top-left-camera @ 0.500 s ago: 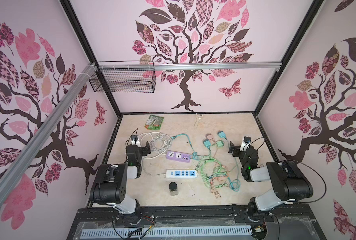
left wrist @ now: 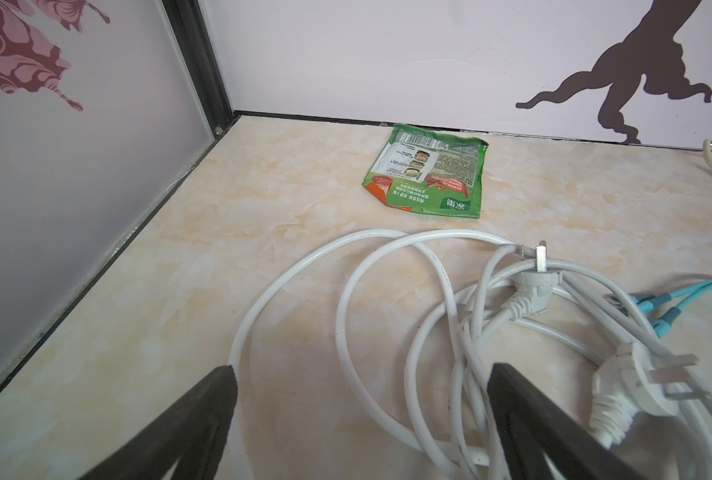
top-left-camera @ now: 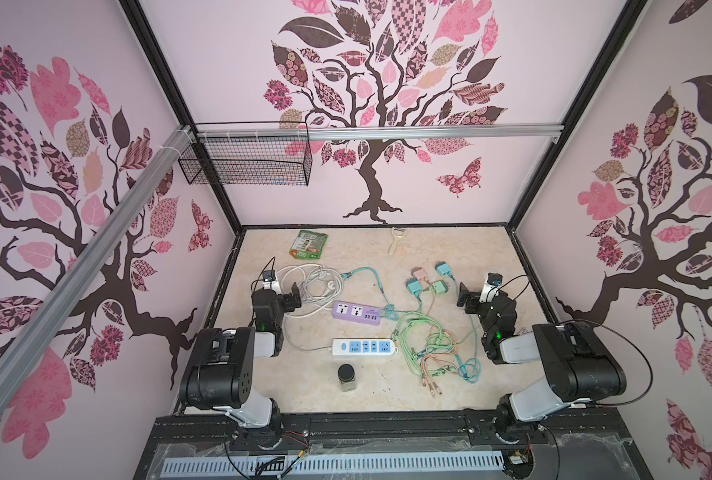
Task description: Insert the plug
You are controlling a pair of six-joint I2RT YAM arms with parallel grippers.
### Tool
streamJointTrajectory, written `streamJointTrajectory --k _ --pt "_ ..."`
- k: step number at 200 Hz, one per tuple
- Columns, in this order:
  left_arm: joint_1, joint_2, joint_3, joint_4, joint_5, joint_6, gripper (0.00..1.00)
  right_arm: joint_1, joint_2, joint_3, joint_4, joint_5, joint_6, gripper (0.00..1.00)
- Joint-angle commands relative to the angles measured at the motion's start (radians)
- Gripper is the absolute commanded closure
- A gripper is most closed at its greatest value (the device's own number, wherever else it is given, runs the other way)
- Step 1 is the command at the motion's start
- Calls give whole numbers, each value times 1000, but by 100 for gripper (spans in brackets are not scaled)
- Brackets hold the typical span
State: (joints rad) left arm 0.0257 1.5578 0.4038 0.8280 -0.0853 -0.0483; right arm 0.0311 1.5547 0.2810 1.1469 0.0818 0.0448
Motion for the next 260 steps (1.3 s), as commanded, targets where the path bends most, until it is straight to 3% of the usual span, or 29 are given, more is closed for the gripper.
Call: streamJointTrajectory --k 1,140,165,190,213,242,260 --pt "2 -1 -8 16 1 11 2 2 10 9 6 -1 -6 1" --pt "1 -5 -13 23 1 12 2 3 1 -1 15 10 -7 0" --pt "-8 -66 26 -97 -21 16 3 5 -8 -15 64 18 -5 0" --pt "-50 -159 33 -202 -105 26 3 6 -122 53 -208 53 18 1" --pt "-107 -253 44 -305 -181 29 2 6 -198 60 -296 51 53 1" --pt "-125 -400 115 -582 -251 -108 2 14 -301 103 -516 53 89 1" --pt "-133 -476 136 -683 -233 -175 2 57 -357 130 -637 61 92 1"
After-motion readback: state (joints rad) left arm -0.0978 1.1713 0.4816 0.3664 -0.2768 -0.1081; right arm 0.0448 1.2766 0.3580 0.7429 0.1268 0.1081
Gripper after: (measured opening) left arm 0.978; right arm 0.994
